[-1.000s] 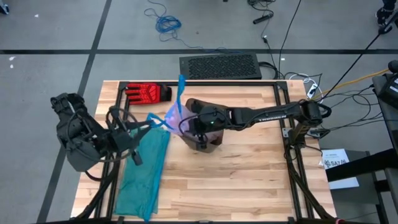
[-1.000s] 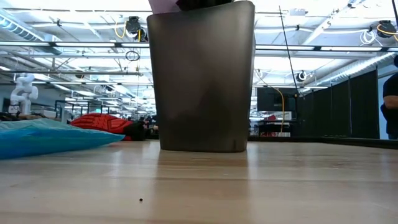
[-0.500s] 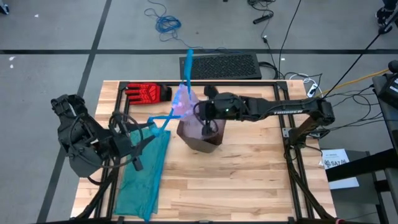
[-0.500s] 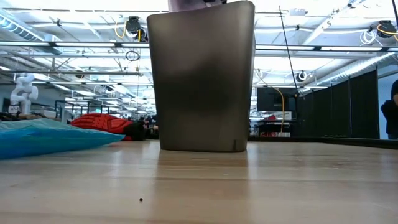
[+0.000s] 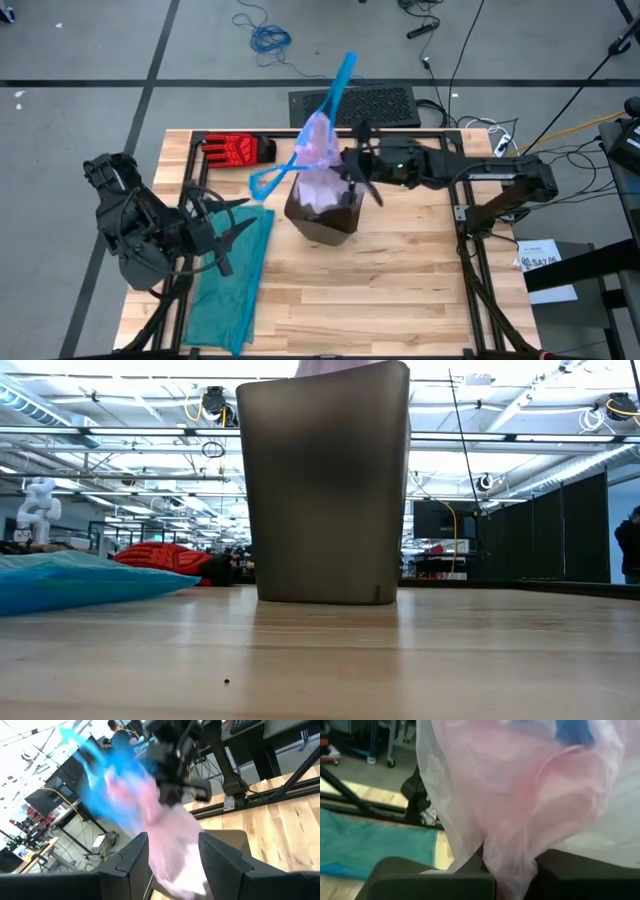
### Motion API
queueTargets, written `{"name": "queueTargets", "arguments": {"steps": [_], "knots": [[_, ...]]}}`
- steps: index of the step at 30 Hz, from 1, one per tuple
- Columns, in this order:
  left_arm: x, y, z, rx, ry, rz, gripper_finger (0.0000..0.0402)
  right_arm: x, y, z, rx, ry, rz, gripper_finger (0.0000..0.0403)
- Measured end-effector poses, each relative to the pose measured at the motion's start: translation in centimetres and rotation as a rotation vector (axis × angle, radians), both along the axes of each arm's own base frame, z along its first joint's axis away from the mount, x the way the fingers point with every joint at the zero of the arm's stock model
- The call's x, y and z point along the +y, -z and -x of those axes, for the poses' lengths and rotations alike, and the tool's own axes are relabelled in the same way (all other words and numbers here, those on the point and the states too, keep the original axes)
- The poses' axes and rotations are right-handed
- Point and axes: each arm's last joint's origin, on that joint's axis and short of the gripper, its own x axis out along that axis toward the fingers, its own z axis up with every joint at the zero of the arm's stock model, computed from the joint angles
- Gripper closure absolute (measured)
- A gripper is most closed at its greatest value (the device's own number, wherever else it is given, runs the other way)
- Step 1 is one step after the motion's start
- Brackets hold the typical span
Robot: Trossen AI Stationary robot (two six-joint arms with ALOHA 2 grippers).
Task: Place trash/remove bag and relplace
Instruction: Remove the pink trash bag from the black trash bin
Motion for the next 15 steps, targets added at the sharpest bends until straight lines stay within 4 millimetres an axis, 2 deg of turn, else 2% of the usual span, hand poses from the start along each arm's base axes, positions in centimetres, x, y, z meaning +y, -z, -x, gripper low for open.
{"name": "queueTargets", "arguments": {"steps": [5,9,15], "knots": [[0.6,1.1,0.5,0.013,-0.037,0.063,0.0232,0.1,-2.1,2.3,-0.07,0.002,0.003,0.0403],[1.6,2.5,1.4,0.026,-0.1,0.14,0.0239,0.7,-4.1,5.0,-0.141,0.033,0.023,0.0403],[2.1,6.2,1.3,0.055,-0.191,0.159,0.0288,2.3,-6.5,9.1,-0.216,0.028,0.025,0.0403]]}}
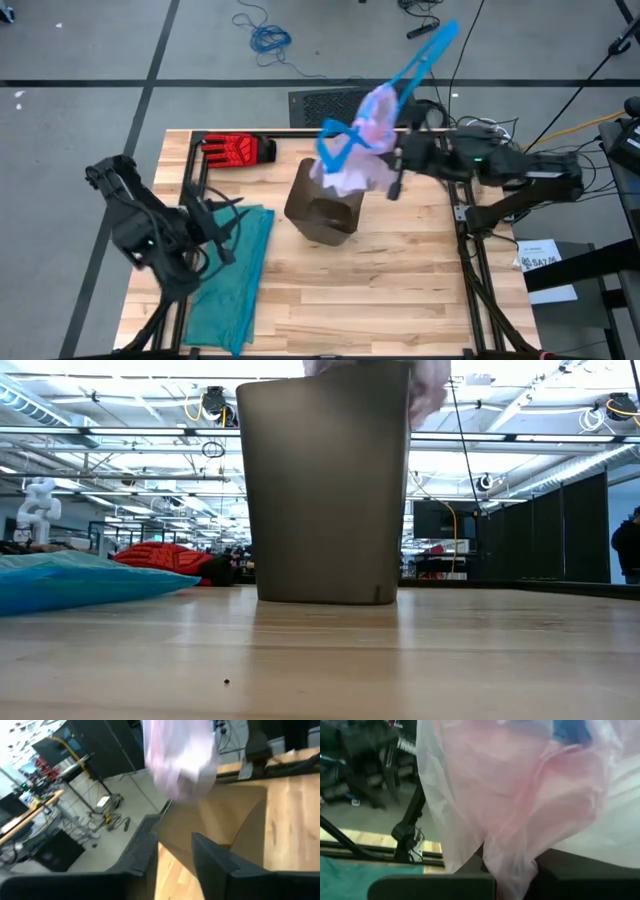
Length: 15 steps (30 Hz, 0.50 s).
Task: Place trash/remove bag and relplace
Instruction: Remove the pink trash bag from the black trash bin
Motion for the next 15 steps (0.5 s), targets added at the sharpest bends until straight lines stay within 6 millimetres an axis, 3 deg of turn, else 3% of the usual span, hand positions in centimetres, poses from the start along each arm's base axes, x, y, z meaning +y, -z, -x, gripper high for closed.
{"name": "queueTargets", "arguments": {"steps": [7,11,15], "knots": [[0.7,4.3,-1.1,0.015,-0.107,0.004,0.039,2.0,-2.8,4.6,-0.019,-0.093,-0.133,0.0403],[0.8,5.5,-1.1,0.006,-0.132,0.018,0.0396,2.9,-2.9,6.7,0.146,-0.138,-0.318,0.0403],[0.8,6.0,-1.0,-0.002,-0.139,0.028,0.0399,3.7,-1.0,8.2,0.362,-0.106,-0.506,0.0403]]}}
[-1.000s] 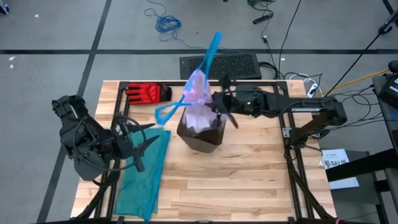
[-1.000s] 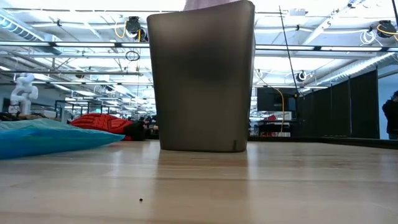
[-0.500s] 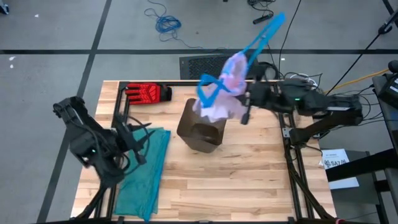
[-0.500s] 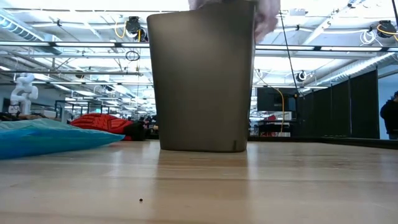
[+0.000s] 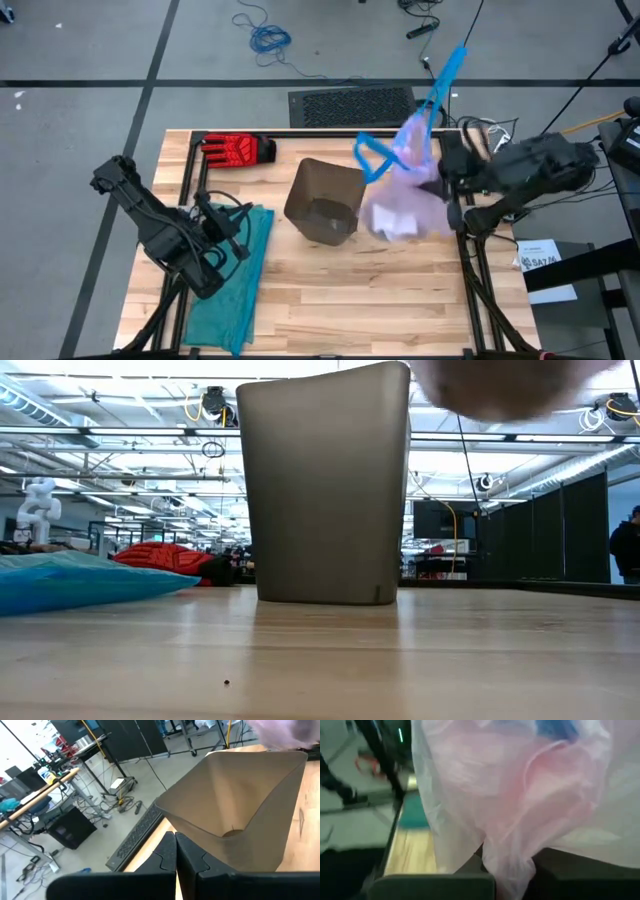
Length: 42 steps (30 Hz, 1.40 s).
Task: Place trash/remove bag and relplace
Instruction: Remove the pink trash bag from the black trash bin
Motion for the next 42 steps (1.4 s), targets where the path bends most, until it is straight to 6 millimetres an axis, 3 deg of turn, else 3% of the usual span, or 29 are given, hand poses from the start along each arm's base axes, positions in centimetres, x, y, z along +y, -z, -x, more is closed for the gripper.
{"name": "queueTargets", "arguments": {"steps": [8,15,21,28,31,36,42], "knots": [[-0.1,0.1,0.1,-0.003,0.004,0.0,0.04,3.9,6.8,-0.3,0.361,0.056,-0.115,0.0403],[-0.1,0.1,0.1,-0.015,-0.002,0.012,0.0401,7.8,16.0,0.8,0.467,0.22,-0.113,0.0403],[-0.1,0.1,0.1,-0.015,-0.002,0.013,0.0401,11.0,22.8,3.0,0.457,0.235,-0.316,0.0403],[-0.1,0.1,0.1,-0.015,-0.002,0.013,0.0401,14.3,24.8,4.7,0.41,0.105,-0.606,0.0403],[-0.1,0.1,0.1,-0.015,-0.002,0.013,0.0401,14.7,25.8,5.0,0.429,0.131,-0.625,0.0403],[-0.1,0.1,0.1,-0.015,-0.002,0.012,0.0401,14.2,27.8,5.4,0.44,0.224,-0.573,0.0403],[-0.1,0.1,0.1,-0.014,-0.001,0.013,0.0401,12.0,30.9,6.1,0.395,0.44,-0.589,0.0403]]}}
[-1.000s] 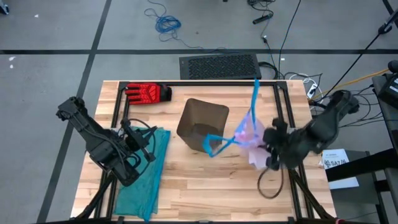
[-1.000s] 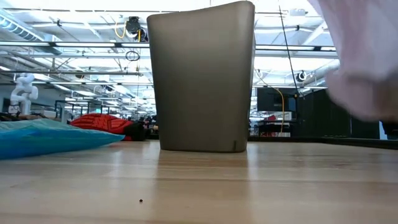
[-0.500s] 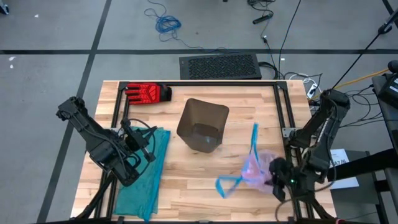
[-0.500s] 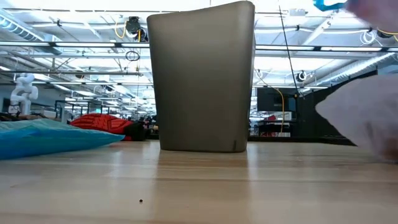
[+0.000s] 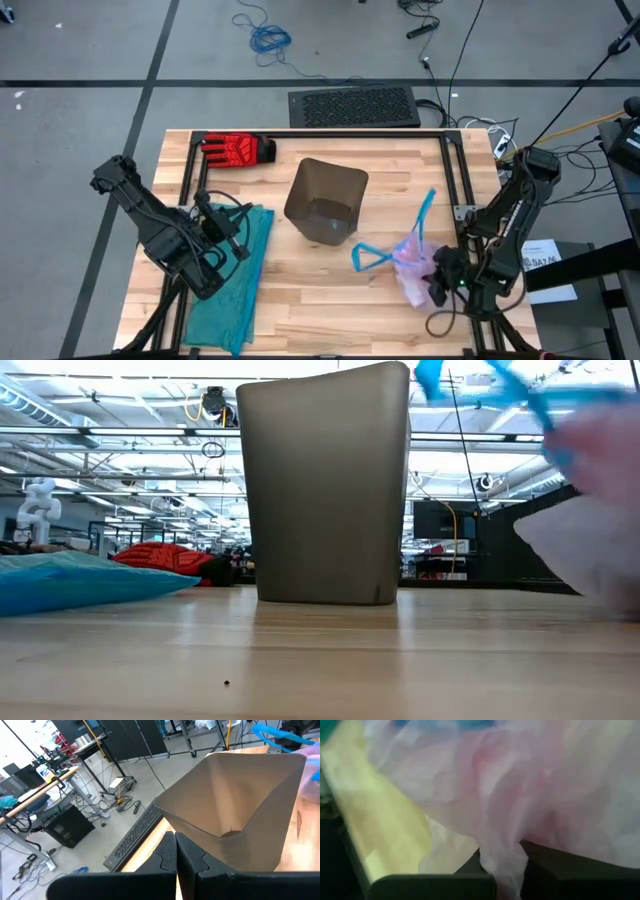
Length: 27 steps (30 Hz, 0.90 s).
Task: Place trash/remove bag and relplace
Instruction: Remove the pink trash bag from the black trash bin
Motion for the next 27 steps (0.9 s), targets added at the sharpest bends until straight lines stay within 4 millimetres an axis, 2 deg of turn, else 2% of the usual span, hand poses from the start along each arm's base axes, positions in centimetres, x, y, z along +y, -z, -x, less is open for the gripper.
{"name": "queueTargets", "arguments": {"steps": [8,15,22,27], "knots": [[0.0,0.0,0.0,0.0,-0.001,0.002,0.0401,-0.8,3.5,0.6,0.081,0.122,-0.147,0.0403],[0.0,0.4,0.0,-0.007,-0.007,0.011,0.0402,0.9,5.3,0.3,0.194,0.08,-0.25,0.0403],[0.1,1.2,0.1,0.003,-0.014,0.013,0.0402,3.0,5.7,-0.4,0.184,0.006,-0.408,0.0403],[0.1,1.6,0.1,0.013,-0.015,0.005,0.0402,3.7,4.7,-0.6,0.179,-0.038,-0.44,0.0403]]}}
